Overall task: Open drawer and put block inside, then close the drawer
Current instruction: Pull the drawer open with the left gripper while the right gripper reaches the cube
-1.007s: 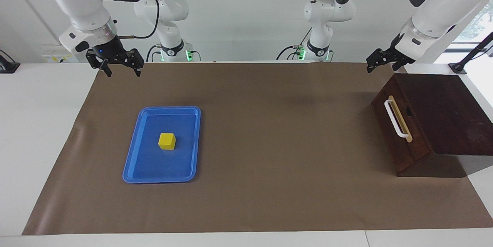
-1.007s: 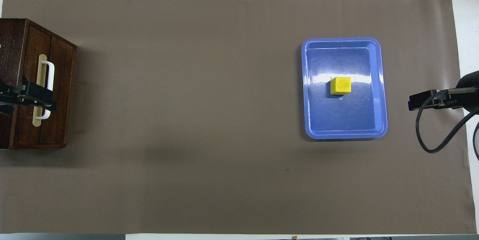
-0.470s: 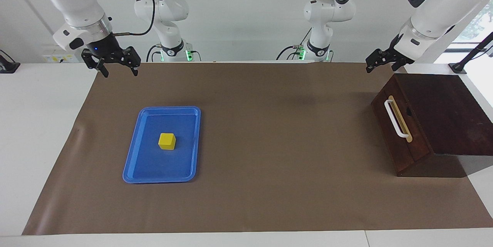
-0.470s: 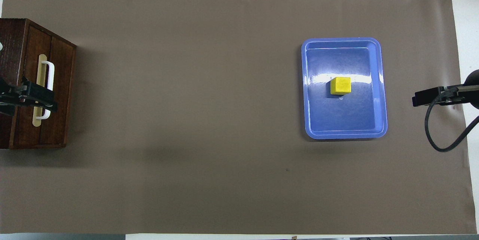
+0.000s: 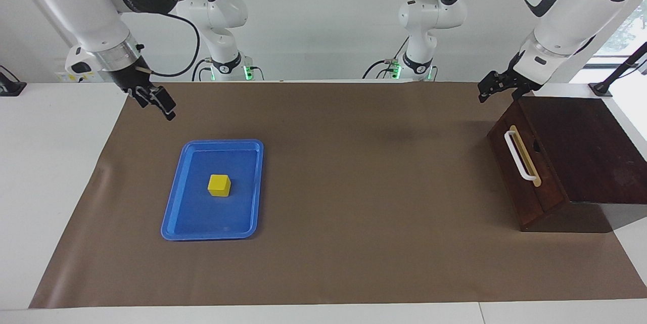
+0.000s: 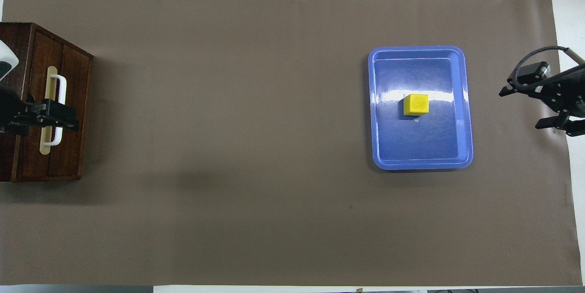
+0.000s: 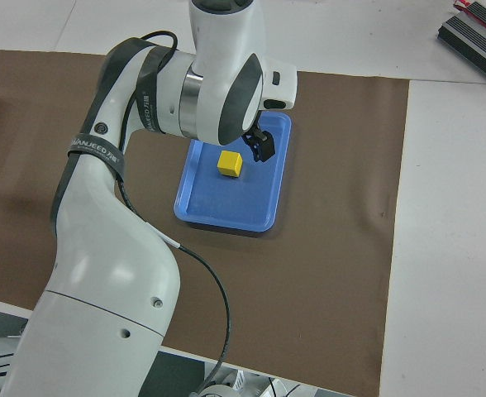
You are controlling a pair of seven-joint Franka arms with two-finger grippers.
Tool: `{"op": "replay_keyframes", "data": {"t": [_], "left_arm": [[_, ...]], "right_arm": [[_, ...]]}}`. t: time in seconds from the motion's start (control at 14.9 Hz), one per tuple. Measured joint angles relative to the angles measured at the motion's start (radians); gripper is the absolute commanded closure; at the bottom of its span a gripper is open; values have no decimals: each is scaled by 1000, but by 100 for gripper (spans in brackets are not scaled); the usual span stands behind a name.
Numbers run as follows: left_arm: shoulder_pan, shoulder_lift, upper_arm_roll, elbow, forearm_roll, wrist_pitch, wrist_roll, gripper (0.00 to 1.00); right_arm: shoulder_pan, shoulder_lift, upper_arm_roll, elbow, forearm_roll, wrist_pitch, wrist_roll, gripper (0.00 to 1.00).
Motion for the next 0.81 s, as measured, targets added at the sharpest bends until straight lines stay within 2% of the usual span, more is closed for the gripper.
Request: {"op": "replay_keyframes", "data": {"t": [0.2,0.34,0.54,0.81], "left_arm": [[-8,1,-1,-38,71,89,4,0],[-23,7,-3,-72,138,158,4,0],[-45,51,-5,-123,233,251,4,0],[-48,139,-5,-139,321,340,4,0]], "right_arm": [[-26,96,-2,42,65,32,270,0],[-27,144,0,56,142,64,375,0],[-30,204,-3,51,209,121,398,0],[-28,246,1,17,245,148,398,0]]}}
